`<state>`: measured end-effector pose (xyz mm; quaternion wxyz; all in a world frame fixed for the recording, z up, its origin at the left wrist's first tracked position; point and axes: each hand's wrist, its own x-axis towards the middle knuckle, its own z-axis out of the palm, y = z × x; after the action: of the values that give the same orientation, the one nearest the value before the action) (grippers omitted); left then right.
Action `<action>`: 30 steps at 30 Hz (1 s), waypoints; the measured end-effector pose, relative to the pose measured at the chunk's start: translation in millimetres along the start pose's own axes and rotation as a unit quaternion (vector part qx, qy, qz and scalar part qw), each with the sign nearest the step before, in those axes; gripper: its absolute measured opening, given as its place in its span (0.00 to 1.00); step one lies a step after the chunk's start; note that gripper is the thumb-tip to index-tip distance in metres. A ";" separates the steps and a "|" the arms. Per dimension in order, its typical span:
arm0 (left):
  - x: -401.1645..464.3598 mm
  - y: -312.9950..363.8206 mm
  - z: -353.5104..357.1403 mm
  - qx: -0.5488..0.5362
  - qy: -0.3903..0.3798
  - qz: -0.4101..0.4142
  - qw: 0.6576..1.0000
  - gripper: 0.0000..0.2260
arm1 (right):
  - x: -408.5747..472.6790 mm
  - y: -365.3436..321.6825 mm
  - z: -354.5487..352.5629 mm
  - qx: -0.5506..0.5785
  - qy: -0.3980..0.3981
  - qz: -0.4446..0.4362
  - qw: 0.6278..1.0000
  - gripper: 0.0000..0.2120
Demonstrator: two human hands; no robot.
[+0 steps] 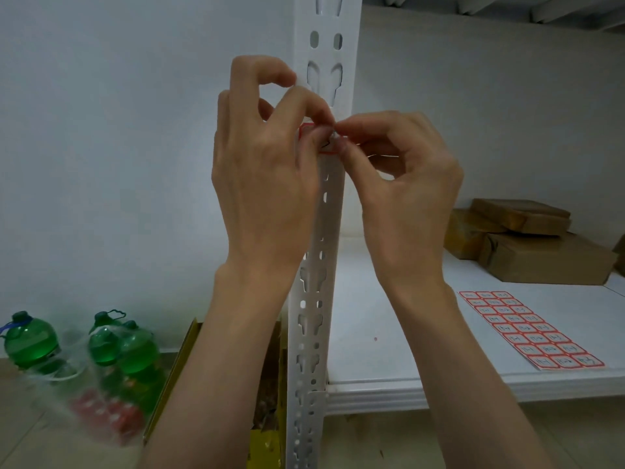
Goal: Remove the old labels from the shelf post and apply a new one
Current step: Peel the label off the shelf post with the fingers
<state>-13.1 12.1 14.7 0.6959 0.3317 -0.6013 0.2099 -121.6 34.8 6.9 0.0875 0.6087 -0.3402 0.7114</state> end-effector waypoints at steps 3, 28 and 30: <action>-0.3 3.2 3.6 -0.008 -0.005 -0.012 1.000 0.06 | -0.7 2.7 2.2 0.001 -0.001 0.003 1.000 0.04; 10.9 -9.0 -16.0 -0.191 -0.025 -0.083 0.978 0.02 | -2.4 -3.7 6.5 0.041 0.017 0.053 0.998 0.05; 12.6 -4.7 -20.5 -0.213 -0.045 -0.076 0.973 0.03 | -2.7 -6.3 6.5 0.040 0.023 0.042 0.998 0.06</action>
<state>6.8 22.2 24.8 0.7364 0.2294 -0.6365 0.0084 -112.3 36.5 7.0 0.0411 0.5801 -0.3350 0.7413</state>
